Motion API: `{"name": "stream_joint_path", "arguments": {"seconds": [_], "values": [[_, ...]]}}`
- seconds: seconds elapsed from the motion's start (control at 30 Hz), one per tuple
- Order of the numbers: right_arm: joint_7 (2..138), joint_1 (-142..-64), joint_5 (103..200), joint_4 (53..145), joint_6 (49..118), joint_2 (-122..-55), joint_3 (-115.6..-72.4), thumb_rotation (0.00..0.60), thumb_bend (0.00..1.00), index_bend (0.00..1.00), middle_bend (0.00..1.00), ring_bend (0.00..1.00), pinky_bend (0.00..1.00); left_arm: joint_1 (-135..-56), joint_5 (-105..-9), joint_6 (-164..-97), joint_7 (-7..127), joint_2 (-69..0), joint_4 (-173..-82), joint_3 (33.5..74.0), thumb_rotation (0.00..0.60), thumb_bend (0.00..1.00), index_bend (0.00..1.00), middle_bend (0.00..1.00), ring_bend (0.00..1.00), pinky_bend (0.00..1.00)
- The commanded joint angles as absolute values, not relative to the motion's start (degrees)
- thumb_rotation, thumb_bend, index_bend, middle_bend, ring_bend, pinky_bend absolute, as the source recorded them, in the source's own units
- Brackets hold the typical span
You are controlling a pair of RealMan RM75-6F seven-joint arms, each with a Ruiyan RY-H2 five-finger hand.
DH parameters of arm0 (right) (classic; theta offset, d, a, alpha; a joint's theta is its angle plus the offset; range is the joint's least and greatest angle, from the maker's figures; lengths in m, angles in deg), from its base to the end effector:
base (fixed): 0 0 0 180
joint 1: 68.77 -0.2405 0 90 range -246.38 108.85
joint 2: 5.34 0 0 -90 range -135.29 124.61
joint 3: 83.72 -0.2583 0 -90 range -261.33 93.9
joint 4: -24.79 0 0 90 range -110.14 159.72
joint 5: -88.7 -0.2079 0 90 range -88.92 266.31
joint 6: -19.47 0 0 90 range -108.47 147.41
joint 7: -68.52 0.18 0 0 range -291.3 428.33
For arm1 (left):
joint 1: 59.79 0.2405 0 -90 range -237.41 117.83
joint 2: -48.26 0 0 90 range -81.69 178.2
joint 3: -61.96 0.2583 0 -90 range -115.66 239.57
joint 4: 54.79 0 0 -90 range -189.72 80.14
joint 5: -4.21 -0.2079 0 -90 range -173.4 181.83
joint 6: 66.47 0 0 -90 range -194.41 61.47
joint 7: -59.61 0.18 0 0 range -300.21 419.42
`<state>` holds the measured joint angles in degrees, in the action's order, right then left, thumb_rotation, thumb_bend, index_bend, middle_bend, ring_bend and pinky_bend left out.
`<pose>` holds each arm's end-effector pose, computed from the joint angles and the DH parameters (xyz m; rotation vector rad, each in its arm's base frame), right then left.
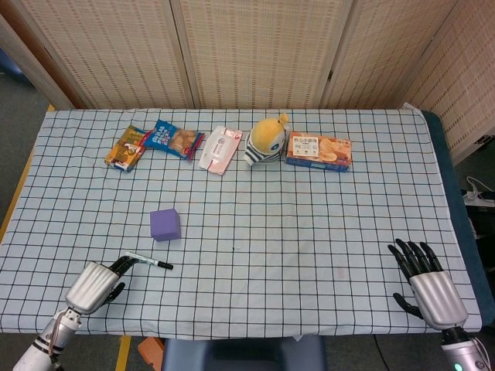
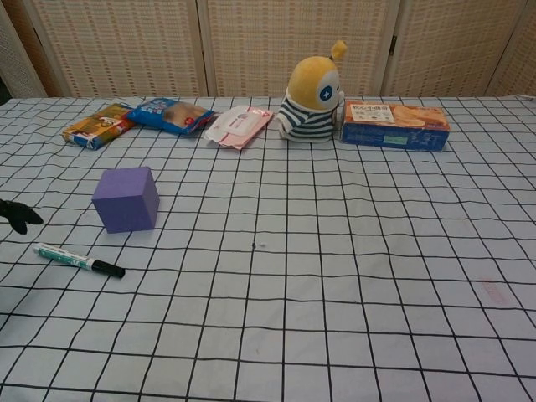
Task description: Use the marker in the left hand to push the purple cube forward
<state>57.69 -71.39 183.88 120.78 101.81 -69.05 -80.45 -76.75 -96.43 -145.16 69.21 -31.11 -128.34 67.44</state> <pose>-0.2934 -0.1779 0.1231 1.6349 -0.8583 0.7730 -0.2801 0.2417 0.0416 -1.9389 -0.5719 -0.8430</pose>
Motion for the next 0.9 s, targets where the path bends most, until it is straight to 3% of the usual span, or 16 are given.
{"name": "stream_joint_path", "arguments": {"seconds": [0.03, 0.43, 0.9], "values": [[57.7, -71.7, 183.6, 121.0, 101.3, -68.9, -80.4, 0.600, 0.14, 0.00, 0.00, 0.00, 0.00, -78.7, -97.3, -143.9, 69.3, -35.1, -123.3, 66.4, 0.600, 0.41, 0.28, 0.34, 0.94, 1.00], [57.0, -71.7, 182.5, 121.5, 100.8, -68.5, -80.3, 0.600, 0.14, 0.00, 0.00, 0.00, 0.00, -82.4, -97.7, -142.0, 63.3, -42.8, -110.6, 66.0, 0.600, 0.41, 0.28, 0.29, 0.94, 1.00], [57.0, -71.5, 182.0, 121.7, 101.1, -68.2, -80.5, 0.600, 0.14, 0.00, 0.00, 0.00, 0.00, -84.5, -97.4, -141.7, 62.3, -47.6, -101.9, 66.5, 0.600, 0.41, 0.40, 0.41, 0.94, 1.00]]}}
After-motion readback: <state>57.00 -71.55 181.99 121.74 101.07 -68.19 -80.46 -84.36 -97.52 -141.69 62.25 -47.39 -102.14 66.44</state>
